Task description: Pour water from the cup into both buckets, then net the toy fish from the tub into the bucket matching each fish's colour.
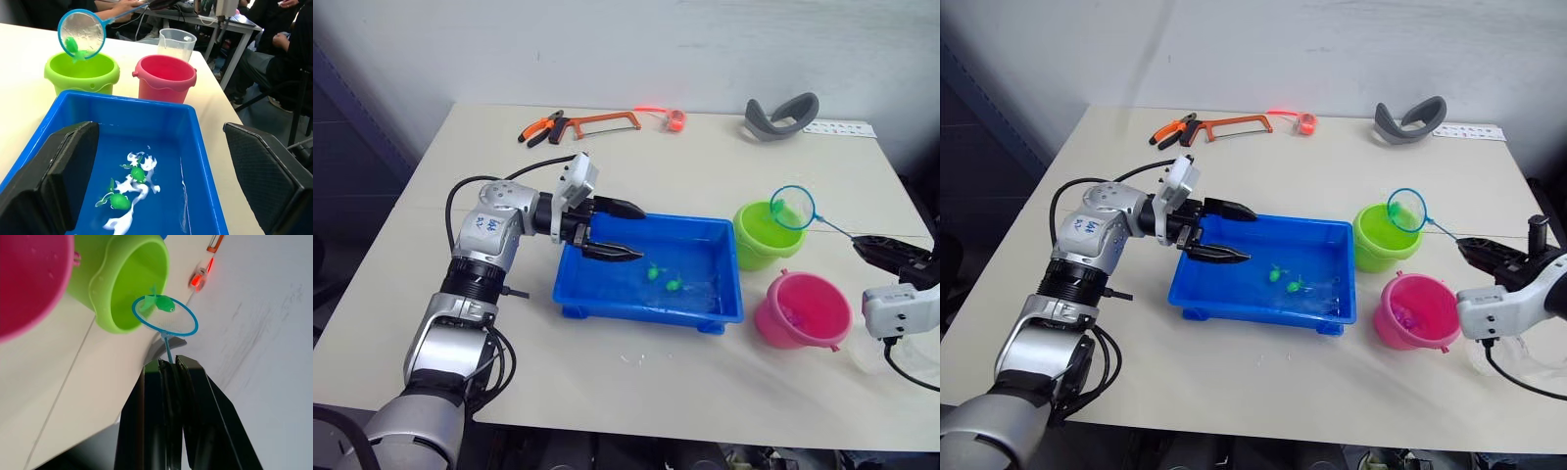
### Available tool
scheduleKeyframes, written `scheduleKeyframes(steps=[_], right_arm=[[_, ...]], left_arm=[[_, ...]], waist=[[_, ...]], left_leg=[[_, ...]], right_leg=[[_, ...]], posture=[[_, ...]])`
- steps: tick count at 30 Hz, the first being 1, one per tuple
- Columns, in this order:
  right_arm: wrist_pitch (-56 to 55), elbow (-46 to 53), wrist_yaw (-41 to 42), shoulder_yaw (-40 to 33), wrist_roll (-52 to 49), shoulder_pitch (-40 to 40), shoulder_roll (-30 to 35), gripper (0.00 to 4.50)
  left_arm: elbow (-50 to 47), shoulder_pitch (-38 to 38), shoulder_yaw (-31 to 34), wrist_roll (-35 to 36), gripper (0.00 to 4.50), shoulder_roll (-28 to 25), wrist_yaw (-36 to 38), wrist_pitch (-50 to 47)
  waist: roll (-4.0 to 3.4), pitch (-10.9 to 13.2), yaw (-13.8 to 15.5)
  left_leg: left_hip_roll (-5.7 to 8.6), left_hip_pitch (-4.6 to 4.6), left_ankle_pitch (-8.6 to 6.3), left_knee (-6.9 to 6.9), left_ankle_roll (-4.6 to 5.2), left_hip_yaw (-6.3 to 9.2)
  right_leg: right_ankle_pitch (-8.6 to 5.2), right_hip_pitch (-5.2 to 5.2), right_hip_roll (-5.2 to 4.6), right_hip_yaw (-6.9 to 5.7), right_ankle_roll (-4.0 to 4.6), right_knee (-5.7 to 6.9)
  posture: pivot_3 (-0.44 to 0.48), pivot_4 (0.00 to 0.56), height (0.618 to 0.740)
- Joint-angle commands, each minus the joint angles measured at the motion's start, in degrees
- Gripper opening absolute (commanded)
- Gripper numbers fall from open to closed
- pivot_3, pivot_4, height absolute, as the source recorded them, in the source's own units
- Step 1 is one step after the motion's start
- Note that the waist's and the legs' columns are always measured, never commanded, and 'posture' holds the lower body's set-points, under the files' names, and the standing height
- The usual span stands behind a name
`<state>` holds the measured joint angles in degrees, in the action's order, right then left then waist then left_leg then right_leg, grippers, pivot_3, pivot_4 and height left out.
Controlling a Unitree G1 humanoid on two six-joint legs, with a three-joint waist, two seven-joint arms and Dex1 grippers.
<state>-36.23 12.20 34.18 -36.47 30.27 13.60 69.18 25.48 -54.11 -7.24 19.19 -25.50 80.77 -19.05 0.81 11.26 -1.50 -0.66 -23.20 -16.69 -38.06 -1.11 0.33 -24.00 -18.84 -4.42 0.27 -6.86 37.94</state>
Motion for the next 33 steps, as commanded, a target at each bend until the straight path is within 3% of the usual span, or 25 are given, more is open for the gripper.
scheduleKeyframes(steps=[1, 10, 13, 17, 22, 26, 33], right_arm=[[-3.0, 0.0, -1.4, -2.4, 1.4, -1.9, 1.7, 0.0], [-10.8, -6.9, -1.5, -1.1, 2.8, -5.5, 8.4, 0.0], [-4.7, -8.2, 2.5, 0.0, -9.4, -6.9, 6.6, 0.0], [9.1, 0.6, 8.6, 2.4, -30.2, -6.3, 1.9, 0.0], [22.4, 11.6, 12.7, 6.5, -41.4, -7.0, -0.7, 0.0], [21.0, 12.9, 15.6, 14.5, -36.7, -6.7, -1.0, 0.0], [10.8, 4.1, 14.8, 25.2, -22.4, -11.3, -0.5, 0.0]], left_arm=[[-1.8, 0.1, 0.9, 0.6, 4.44, -0.5, -0.1, -0.3], [-0.7, -0.8, 0.7, 0.3, 4.44, -0.1, 0.2, 0.4], [-0.7, -0.5, 0.5, 0.1, 4.44, -0.2, 0.3, 0.8], [-1.7, 2.0, -1.6, -2.4, 4.44, -2.1, 1.8, 3.5], [-3.2, 4.1, -2.8, -4.1, 4.44, -4.3, 2.8, 5.2], [-5.8, 6.1, -4.0, -5.4, 4.44, -5.8, 3.3, 6.6], [-8.2, 7.8, -4.5, -6.2, 4.44, -6.8, 2.7, 7.2]], waist=[[0.0, 0.0, 0.0], [0.0, 0.0, -0.1], [0.0, 0.0, -0.1], [0.0, 0.0, -0.1], [0.0, 0.0, 0.0], [0.0, 0.0, 0.4], [0.0, 0.0, 0.8]], left_leg=[[0.0, 0.0, 0.0, 0.0, 0.0, 0.0], [0.01, 0.01, 0.0, 0.0, 0.0, -0.02], [-0.02, 0.01, 0.0, 0.0, 0.0, -0.02], [-0.06, 0.01, 0.0, -0.03, 0.0, 0.03], [-0.1, 0.05, 0.0, -0.06, 0.01, 0.03], [-0.05, 0.03, -0.01, -0.13, 0.01, 0.1], [0.0, 0.04, -0.02, -0.12, 0.03, 0.13]], right_leg=[[0.0, 0.0, 0.0, 0.01, 0.0, 0.0], [0.0, 0.0, -0.02, 0.01, 0.0, 0.0], [0.0, 0.0, -0.01, 0.0, 0.0, 0.0], [0.0, 0.11, 0.04, -0.1, 0.0, -0.06], [0.0, 0.1, 0.07, -0.08, 0.0, 0.02], [0.0, 0.14, -0.01, -0.08, 0.0, -0.02], [0.0, 0.14, -0.05, -0.09, 0.0, -0.05]], posture=[[0.0, 0.15, 0.74], [0.0, 0.15, 0.74], [0.0, 0.15, 0.74], [0.0, 0.15, 0.74], [0.0, 0.15, 0.74], [0.0, 0.15, 0.74], [0.0, 0.15, 0.74]])
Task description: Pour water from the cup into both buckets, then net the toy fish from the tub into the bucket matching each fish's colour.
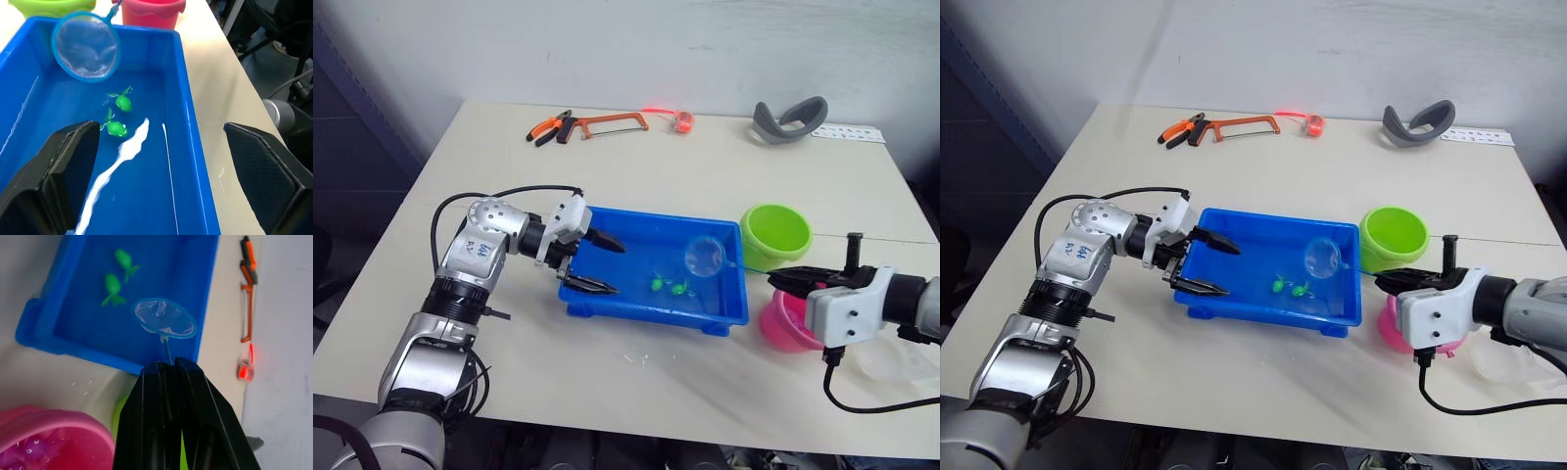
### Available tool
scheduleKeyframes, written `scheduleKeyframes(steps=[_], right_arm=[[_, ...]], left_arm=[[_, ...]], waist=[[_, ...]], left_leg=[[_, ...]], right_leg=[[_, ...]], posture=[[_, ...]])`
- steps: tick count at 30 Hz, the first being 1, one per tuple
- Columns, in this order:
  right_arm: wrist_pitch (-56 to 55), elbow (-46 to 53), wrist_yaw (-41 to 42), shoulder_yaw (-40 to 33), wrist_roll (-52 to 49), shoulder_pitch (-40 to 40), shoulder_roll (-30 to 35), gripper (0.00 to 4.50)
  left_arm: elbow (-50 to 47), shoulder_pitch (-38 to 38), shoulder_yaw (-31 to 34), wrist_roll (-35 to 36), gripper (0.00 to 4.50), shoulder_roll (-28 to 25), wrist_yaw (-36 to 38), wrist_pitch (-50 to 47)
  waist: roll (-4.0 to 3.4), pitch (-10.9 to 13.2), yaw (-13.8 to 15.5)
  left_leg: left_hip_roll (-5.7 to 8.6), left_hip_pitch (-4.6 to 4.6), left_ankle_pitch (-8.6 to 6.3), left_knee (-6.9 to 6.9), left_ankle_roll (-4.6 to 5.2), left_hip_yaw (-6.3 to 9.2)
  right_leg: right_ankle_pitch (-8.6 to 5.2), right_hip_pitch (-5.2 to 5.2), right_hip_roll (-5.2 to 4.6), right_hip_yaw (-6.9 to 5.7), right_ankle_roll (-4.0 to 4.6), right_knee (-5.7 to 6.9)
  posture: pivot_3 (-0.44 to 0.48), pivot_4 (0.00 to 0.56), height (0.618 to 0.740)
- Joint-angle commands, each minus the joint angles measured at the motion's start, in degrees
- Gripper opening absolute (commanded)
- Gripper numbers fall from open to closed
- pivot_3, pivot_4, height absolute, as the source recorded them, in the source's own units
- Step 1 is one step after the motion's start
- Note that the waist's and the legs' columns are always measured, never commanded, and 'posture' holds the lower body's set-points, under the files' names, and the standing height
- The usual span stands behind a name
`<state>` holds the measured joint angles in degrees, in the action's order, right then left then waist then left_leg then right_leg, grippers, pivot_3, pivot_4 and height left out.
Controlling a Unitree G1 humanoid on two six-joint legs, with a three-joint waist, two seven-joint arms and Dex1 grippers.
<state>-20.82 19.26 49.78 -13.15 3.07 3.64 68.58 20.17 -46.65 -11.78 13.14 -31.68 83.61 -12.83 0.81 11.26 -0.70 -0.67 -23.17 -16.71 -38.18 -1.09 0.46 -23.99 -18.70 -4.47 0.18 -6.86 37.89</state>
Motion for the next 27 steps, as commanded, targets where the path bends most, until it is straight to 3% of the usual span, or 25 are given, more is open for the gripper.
scheduleKeyframes(steps=[1, 10, 16, 27], right_arm=[[-5.4, -3.7, -0.9, 2.4, 5.5, -1.9, 0.0, 0.0], [-10.4, -7.4, -0.3, 6.3, 5.8, -3.8, -0.6, 0.0], [-5.3, -4.0, 1.3, 7.2, 0.3, -2.0, -3.9, 0.0], [24.3, 8.8, 0.9, 2.1, -21.6, 4.8, -12.1, 0.0]], left_arm=[[-3.1, 0.5, 0.0, -0.2, 4.44, -0.6, -0.1, 0.9], [-5.2, 1.9, 0.7, 0.5, 4.44, -1.4, -1.1, -0.6], [-5.4, 1.9, 0.8, 0.8, 4.44, -1.3, -1.6, -1.1], [-3.8, 0.8, 1.3, 0.8, 4.44, -1.2, -1.7, -0.7]], waist=[[0.0, 0.0, 0.0], [0.0, 0.0, 0.1], [0.0, 0.0, 0.5], [0.0, 0.0, 0.6]], left_leg=[[0.0, 0.0, 0.0, 0.01, 0.0, -0.02], [-0.02, 0.0, 0.0, 0.02, 0.0, -0.01], [-0.01, 0.0, 0.0, -0.01, 0.0, -0.01], [-0.02, 0.0, 0.0, -0.02, 0.0, 0.03]], right_leg=[[0.0, -0.02, 0.0, -0.01, 0.0, 0.01], [0.0, -0.02, 0.01, -0.03, 0.0, 0.02], [0.0, 0.0, 0.0, -0.05, 0.0, 0.02], [0.0, 0.02, 0.01, -0.08, 0.0, 0.03]], posture=[[0.0, 0.15, 0.74], [0.0, 0.15, 0.74], [0.0, 0.15, 0.74], [0.0, 0.15, 0.74]])
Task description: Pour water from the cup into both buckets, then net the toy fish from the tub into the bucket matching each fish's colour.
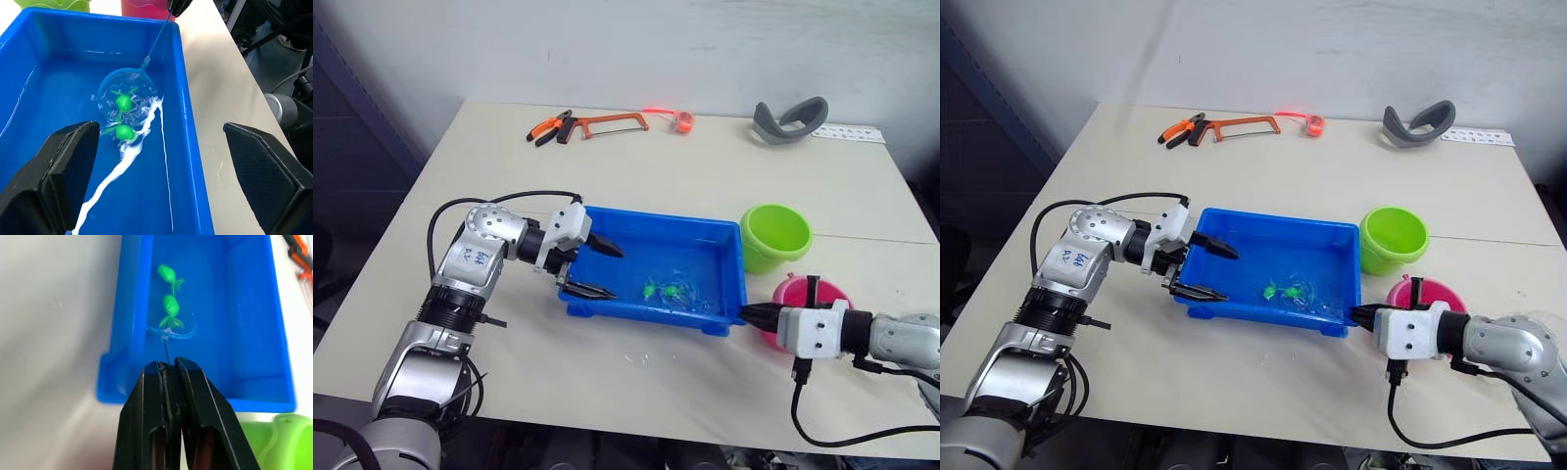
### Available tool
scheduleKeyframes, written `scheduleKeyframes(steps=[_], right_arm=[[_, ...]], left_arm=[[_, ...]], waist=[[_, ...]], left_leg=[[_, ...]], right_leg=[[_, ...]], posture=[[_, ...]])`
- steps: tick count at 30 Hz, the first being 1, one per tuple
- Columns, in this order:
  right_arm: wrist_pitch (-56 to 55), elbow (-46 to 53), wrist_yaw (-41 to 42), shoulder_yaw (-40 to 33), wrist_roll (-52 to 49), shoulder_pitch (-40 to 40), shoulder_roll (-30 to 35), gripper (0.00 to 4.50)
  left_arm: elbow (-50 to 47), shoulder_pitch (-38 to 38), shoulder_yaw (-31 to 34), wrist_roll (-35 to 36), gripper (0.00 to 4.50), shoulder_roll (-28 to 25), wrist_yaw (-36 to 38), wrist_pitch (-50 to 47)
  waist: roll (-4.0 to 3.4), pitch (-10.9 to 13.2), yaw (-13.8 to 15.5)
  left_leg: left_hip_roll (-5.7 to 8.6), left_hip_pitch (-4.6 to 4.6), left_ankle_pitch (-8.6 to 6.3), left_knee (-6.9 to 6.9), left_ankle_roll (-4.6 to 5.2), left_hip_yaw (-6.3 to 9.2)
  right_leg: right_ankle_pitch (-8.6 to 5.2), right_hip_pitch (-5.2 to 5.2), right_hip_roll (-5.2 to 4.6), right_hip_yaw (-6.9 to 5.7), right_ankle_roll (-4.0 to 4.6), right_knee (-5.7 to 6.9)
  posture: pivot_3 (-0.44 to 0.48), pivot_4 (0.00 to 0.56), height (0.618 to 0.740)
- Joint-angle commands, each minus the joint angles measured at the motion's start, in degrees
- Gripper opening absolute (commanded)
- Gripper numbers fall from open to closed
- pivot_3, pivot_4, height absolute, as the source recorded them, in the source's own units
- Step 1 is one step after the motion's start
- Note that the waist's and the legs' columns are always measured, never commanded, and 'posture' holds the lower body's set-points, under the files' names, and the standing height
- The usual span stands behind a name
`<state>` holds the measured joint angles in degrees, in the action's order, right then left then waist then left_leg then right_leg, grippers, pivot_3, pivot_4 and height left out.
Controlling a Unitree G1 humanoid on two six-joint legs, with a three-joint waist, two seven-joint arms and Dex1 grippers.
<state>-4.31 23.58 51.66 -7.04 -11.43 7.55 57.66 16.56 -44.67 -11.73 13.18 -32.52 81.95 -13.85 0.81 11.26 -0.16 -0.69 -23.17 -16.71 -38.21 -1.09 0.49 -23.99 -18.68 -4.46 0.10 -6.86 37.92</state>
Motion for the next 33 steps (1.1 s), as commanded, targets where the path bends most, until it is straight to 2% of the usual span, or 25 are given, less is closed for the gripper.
scheduleKeyframes(steps=[1, 6, 10, 20, 24, 27, 33], right_arm=[[10.2, 5.4, -1.3, -4.7, -8.7, 1.1, -1.8, 0.0], [21.6, 11.2, -3.6, -12.1, -18.1, 4.3, -4.4, 0.0], [25.7, 13.8, -5.4, -16.3, -20.4, 5.1, -5.7, 0.0], [36.6, 18.9, -10.6, -34.3, -26.8, 2.4, -4.2, 0.0], [37.0, 16.6, -9.9, -39.6, -20.7, 3.4, -1.2, 0.0], [31.8, 14.4, -7.4, -39.8, -12.1, 6.5, 0.6, 0.0], [9.6, 7.3, -7.4, -35.2, 9.8, 10.4, 3.8, 0.0]], left_arm=[[-0.1, -1.2, 1.2, 0.8, 4.44, -0.3, 0.0, 0.4], [1.3, -2.1, 2.1, 2.0, 4.44, 1.1, -0.7, -0.6], [2.9, -3.4, 2.8, 2.9, 4.44, 2.5, -1.4, -1.3], [8.0, -7.9, 3.5, 3.8, 4.44, 8.5, -3.0, -1.4], [10.2, -9.8, 3.7, 3.8, 4.44, 10.5, -3.0, -0.7], [11.5, -10.6, 3.7, 3.5, 4.44, 10.9, -2.5, -0.1], [11.6, -10.8, 3.7, 3.4, 4.44, 10.7, -1.8, 0.2]], waist=[[0.0, 0.0, 0.0], [0.0, 0.0, 0.1], [0.0, 0.0, 0.1], [0.0, 0.0, 0.2], [0.0, 0.0, 0.2], [0.0, 0.0, 0.2], [0.0, 0.0, -0.1]], left_leg=[[0.0, 0.0, 0.0, 0.0, 0.0, 0.01], [0.01, -0.01, 0.0, 0.01, 0.0, 0.05], [0.02, 0.0, 0.0, 0.01, 0.0, 0.04], [0.03, -0.01, 0.0, 0.03, 0.0, 0.04], [0.04, -0.01, 0.0, 0.05, 0.0, 0.01], [0.05, -0.01, 0.0, 0.07, 0.01, -0.02], [0.06, 0.0, -0.01, 0.11, 0.01, -0.12]], right_leg=[[0.0, 0.01, 0.0, 0.0, 0.0, 0.0], [0.0, 0.03, 0.0, -0.01, 0.0, -0.02], [0.0, 0.03, 0.01, -0.02, 0.0, -0.01], [0.0, 0.03, 0.02, -0.02, 0.0, -0.02], [0.0, 0.01, 0.02, 0.0, 0.0, -0.03], [0.0, 0.0, 0.03, 0.03, 0.0, -0.03], [0.0, -0.05, 0.03, 0.12, 0.0, -0.01]], posture=[[0.0, 0.15, 0.74], [0.0, 0.15, 0.74], [0.0, 0.15, 0.74], [0.0, 0.15, 0.74], [0.0, 0.15, 0.74], [0.0, 0.15, 0.74], [0.0, 0.15, 0.74]])
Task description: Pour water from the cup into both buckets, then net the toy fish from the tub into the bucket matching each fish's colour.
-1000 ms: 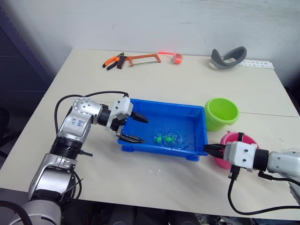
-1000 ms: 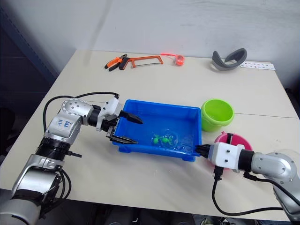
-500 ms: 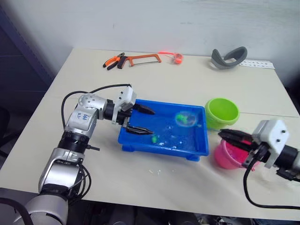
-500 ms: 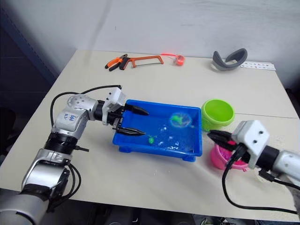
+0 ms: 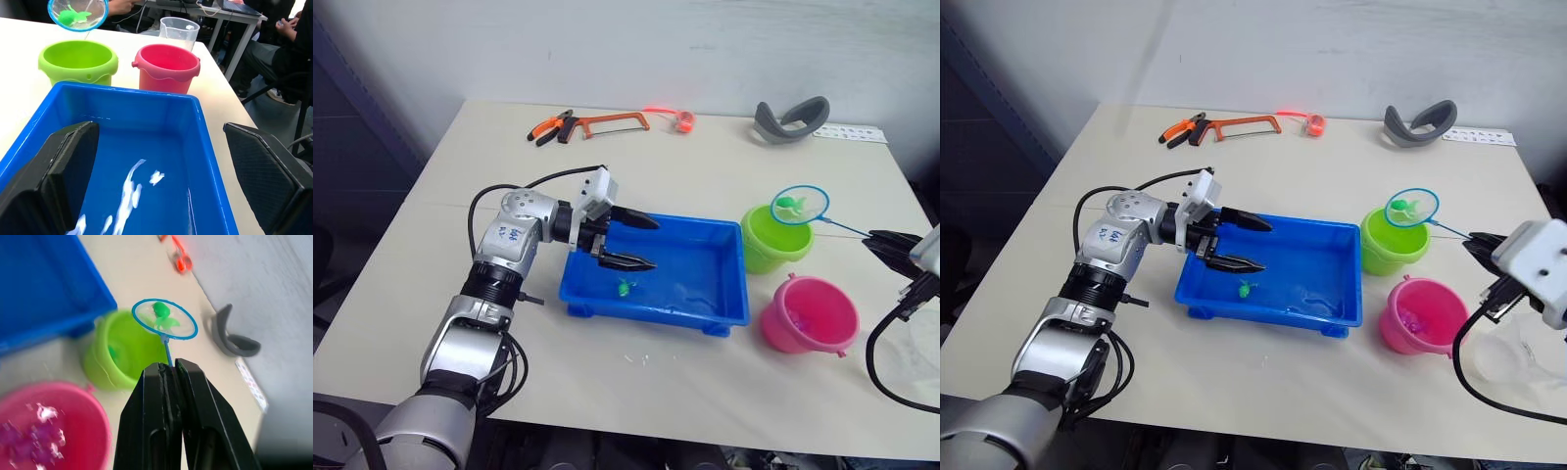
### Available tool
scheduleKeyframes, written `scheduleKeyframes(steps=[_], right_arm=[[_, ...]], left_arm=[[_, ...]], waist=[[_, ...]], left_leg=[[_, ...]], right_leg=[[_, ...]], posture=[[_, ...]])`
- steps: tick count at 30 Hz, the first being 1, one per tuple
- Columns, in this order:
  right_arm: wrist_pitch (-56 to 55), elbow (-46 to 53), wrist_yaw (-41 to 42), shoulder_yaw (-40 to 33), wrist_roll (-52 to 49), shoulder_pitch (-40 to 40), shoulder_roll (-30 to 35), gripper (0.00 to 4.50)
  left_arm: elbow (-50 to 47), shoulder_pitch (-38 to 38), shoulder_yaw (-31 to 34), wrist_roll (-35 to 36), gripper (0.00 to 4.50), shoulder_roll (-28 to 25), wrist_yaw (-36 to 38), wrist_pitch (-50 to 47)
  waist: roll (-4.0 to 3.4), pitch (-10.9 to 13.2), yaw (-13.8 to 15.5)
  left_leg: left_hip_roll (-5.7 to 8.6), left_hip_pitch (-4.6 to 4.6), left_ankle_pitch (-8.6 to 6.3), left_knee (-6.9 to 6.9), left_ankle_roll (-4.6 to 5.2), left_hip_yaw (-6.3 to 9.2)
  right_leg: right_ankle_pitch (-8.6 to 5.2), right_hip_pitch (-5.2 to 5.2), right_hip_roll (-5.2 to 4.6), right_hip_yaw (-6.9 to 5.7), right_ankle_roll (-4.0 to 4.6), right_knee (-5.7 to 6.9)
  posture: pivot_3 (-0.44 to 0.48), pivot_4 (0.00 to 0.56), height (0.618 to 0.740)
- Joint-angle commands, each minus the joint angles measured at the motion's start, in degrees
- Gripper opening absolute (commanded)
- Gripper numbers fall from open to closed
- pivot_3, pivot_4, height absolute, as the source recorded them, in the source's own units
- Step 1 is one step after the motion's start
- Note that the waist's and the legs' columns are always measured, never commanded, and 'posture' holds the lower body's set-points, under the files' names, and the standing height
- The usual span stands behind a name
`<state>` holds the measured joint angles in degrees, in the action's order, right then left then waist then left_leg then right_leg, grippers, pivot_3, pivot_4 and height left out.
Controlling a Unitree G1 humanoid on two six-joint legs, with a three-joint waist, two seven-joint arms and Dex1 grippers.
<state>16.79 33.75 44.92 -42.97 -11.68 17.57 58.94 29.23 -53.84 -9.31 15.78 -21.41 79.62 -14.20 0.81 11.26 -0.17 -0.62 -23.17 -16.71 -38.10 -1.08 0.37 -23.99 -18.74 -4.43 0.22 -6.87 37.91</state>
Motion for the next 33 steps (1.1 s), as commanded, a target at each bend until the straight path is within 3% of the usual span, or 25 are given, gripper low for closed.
scheduleKeyframes(steps=[1, 5, 8, 12, 21, 25, 29, 33], right_arm=[[-17.8, -4.8, -1.2, 1.3, 15.1, 0.9, 3.9, 0.0], [-41.8, -13.6, -5.9, 1.3, 34.0, 3.2, 10.1, 0.0], [-50.1, -18.5, -10.6, 0.9, 41.9, 1.9, 12.5, 0.0], [-54.9, -22.5, -14.5, 1.8, 45.6, -2.0, 13.9, 0.0], [-60.5, -25.7, -14.4, 1.6, 45.3, -5.3, 14.8, 0.0], [-51.8, -24.3, -8.4, 4.3, 29.0, -6.1, 11.6, 0.0], [-33.7, -15.6, -1.9, 9.9, 7.1, -8.8, 8.0, 0.0], [-18.4, -8.5, 0.3, 16.6, -6.5, -14.0, 6.0, 0.0]], left_arm=[[-1.4, -1.5, 1.2, 0.8, 4.44, -0.6, 0.6, 0.4], [-2.4, -1.2, 1.4, 0.9, 4.44, -1.4, 0.7, -0.1], [-2.7, -1.1, 1.6, 1.1, 4.44, -2.0, 0.5, -0.3], [-3.4, -0.7, 1.7, 1.2, 4.44, -2.5, 0.3, -0.5], [-4.5, 0.2, 2.0, 1.2, 4.44, -3.3, 0.0, -1.0], [-4.1, 0.5, 1.6, 0.3, 4.44, -4.7, 0.3, -0.5], [-4.4, 2.2, 1.5, -0.4, 4.44, -8.9, 2.0, -0.4], [-5.3, 4.3, 1.2, -1.5, 4.44, -13.7, 3.4, 0.3]], waist=[[0.0, 0.0, 0.0], [0.0, 0.0, 0.0], [0.0, 0.0, 0.0], [0.0, 0.0, -0.1], [0.0, 0.0, -0.1], [0.0, 0.0, -0.2], [0.0, 0.0, -0.8], [-0.01, 0.0, -1.4]], left_leg=[[0.0, 0.0, 0.0, 0.0, 0.0, -0.03], [0.0, 0.0, 0.0, 0.01, 0.0, -0.06], [-0.01, 0.0, 0.0, 0.05, 0.0, -0.08], [-0.01, -0.01, 0.0, 0.05, 0.0, -0.1], [-0.04, -0.01, 0.0, 0.04, -0.01, -0.11], [-0.06, -0.01, 0.0, 0.05, -0.01, -0.1], [-0.12, 0.01, 0.0, 0.02, -0.01, -0.08], [-0.13, 0.01, 0.01, -0.06, -0.01, -0.01]], right_leg=[[0.0, -0.02, 0.0, 0.02, 0.0, 0.01], [0.0, -0.08, -0.01, 0.08, 0.0, -0.02], [0.0, -0.1, 0.0, 0.09, 0.0, -0.02], [0.0, -0.1, -0.01, 0.09, 0.0, 0.0], [0.0, -0.1, 0.0, 0.09, 0.0, 0.0], [0.0, -0.1, 0.02, 0.07, 0.0, 0.0], [0.0, -0.04, 0.07, 0.03, 0.0, 0.02], [0.0, -0.02, 0.05, 0.0, 0.0, 0.06]], posture=[[0.0, 0.15, 0.74], [0.0, 0.15, 0.74], [0.0, 0.15, 0.74], [0.0, 0.15, 0.74], [0.0, 0.15, 0.74], [0.0, 0.15, 0.74], [0.0, 0.15, 0.74], [0.0, 0.15, 0.74]])
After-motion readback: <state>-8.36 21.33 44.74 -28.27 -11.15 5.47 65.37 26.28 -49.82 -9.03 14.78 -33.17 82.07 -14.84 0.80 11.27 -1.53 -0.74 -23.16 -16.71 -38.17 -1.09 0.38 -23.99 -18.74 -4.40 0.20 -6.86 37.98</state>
